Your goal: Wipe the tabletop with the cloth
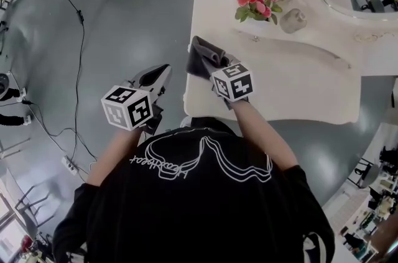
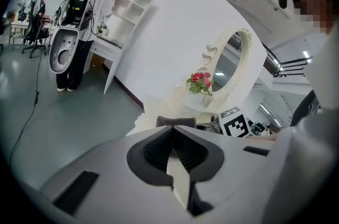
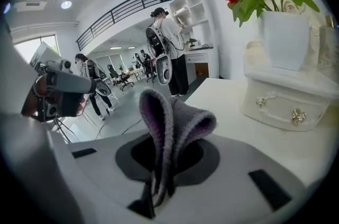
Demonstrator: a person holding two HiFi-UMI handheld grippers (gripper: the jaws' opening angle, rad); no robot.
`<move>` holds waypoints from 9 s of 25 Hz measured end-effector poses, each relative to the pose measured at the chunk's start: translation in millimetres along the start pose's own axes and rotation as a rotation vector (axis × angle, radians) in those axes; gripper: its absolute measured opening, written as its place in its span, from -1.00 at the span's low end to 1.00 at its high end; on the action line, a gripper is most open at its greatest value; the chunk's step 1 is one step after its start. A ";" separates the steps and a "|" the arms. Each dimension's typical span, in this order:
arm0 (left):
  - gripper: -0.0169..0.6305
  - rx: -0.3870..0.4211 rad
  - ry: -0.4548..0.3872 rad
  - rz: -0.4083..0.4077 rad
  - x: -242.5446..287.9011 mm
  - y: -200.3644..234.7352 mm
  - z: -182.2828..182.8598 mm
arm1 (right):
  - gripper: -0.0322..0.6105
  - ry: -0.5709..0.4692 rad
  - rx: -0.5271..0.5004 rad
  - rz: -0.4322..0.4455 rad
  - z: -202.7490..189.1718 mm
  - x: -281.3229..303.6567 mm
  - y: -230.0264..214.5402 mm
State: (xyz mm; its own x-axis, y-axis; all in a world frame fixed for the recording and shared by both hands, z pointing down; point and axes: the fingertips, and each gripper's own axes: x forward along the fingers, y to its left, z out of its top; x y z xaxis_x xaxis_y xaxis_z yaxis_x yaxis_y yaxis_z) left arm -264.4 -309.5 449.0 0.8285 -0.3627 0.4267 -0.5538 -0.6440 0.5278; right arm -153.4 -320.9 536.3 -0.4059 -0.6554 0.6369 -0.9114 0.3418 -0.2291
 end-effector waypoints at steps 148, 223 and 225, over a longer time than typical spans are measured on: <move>-0.93 0.069 0.083 -0.008 296.0 -361.9 -83.0 | -0.74 0.110 -0.077 -0.341 -191.9 -345.7 -427.9; -0.93 0.017 0.001 0.026 216.1 -329.6 -86.5 | -0.74 -0.145 -0.016 -0.249 -123.6 -402.0 -318.6; -0.93 -0.003 -0.021 0.062 188.6 -309.1 -85.4 | -0.74 -0.129 -0.044 -0.174 -111.6 -373.2 -280.9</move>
State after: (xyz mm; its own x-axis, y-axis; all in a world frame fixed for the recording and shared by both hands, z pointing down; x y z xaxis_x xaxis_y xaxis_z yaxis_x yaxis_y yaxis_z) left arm 55.8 -121.4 429.1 0.7942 -0.4160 0.4429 -0.6042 -0.6180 0.5031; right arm 261.6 -97.1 445.2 -0.2502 -0.7872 0.5637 -0.9659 0.2431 -0.0893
